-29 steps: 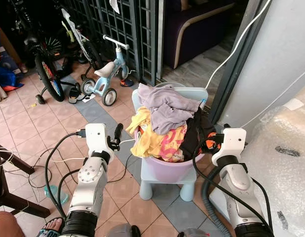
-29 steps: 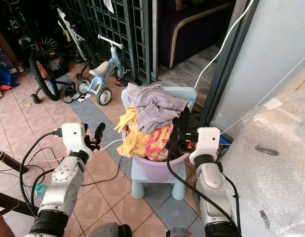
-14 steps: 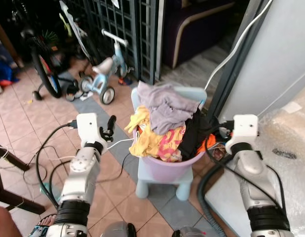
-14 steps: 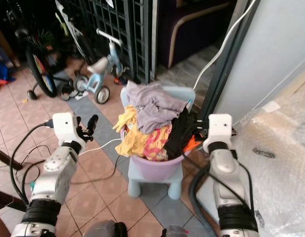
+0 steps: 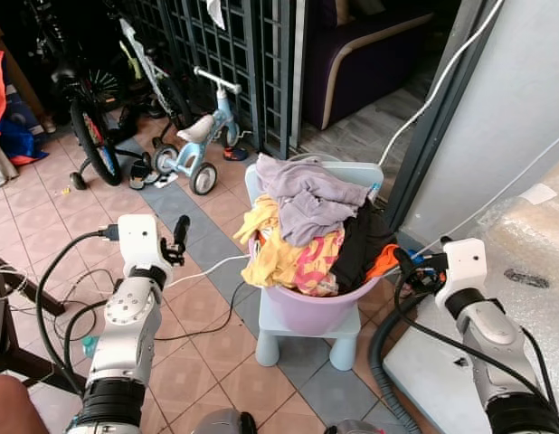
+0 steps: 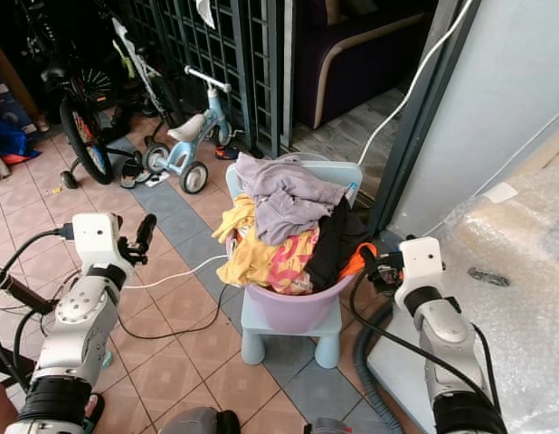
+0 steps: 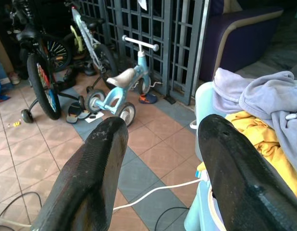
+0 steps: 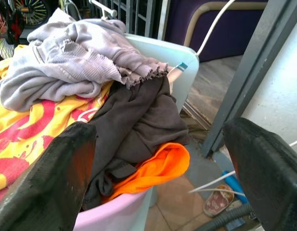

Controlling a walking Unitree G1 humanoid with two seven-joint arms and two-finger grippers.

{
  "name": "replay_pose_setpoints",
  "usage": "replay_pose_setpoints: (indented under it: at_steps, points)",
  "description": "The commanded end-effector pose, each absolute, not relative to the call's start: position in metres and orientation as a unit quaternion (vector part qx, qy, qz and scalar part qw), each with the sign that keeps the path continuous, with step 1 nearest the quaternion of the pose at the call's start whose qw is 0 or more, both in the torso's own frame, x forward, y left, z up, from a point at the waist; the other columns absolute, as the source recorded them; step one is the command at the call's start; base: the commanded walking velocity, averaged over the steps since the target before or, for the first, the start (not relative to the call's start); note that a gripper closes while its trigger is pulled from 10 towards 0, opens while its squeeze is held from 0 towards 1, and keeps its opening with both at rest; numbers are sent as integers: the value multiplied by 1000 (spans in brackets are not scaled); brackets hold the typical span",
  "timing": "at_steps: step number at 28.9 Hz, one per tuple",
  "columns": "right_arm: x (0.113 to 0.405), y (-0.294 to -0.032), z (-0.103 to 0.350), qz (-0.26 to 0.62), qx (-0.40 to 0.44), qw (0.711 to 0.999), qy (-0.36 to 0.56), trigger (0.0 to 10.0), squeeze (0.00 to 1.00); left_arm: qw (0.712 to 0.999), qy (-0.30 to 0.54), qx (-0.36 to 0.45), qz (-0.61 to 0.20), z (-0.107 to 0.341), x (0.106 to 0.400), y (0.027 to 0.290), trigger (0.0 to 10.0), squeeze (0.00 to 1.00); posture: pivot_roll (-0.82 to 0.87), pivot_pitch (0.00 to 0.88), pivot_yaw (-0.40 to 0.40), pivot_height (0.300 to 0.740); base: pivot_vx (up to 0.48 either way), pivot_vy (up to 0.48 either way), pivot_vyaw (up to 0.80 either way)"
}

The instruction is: Clothes washing

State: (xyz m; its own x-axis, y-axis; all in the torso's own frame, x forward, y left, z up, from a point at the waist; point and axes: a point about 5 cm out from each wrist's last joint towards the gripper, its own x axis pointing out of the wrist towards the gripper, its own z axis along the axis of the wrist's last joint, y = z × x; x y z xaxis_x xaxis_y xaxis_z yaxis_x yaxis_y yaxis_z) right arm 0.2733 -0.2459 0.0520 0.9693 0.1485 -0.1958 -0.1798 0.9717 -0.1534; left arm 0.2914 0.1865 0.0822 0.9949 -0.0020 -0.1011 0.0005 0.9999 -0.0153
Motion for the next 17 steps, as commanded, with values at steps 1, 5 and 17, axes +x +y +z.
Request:
replay_pose_setpoints:
  at_steps: [1, 5, 17]
  points:
    - [276, -254, 50, 78, -99, 987, 98, 10000, 0, 999, 50, -6, 3, 85, 291, 190, 10000, 0, -34, 64, 88, 740, 0, 0, 0]
    - [279, -265, 44, 101, -144, 976, 130, 10000, 0, 999, 51, 12, -7, 90, 293, 198, 10000, 0, -22, 73, 115, 740, 0, 0, 0]
    - [291, -229, 69, 107, -92, 989, 33, 10000, 0, 999, 44, 10, -1, 92, 295, 192, 10000, 0, -40, 63, 88, 740, 0, 0, 0]
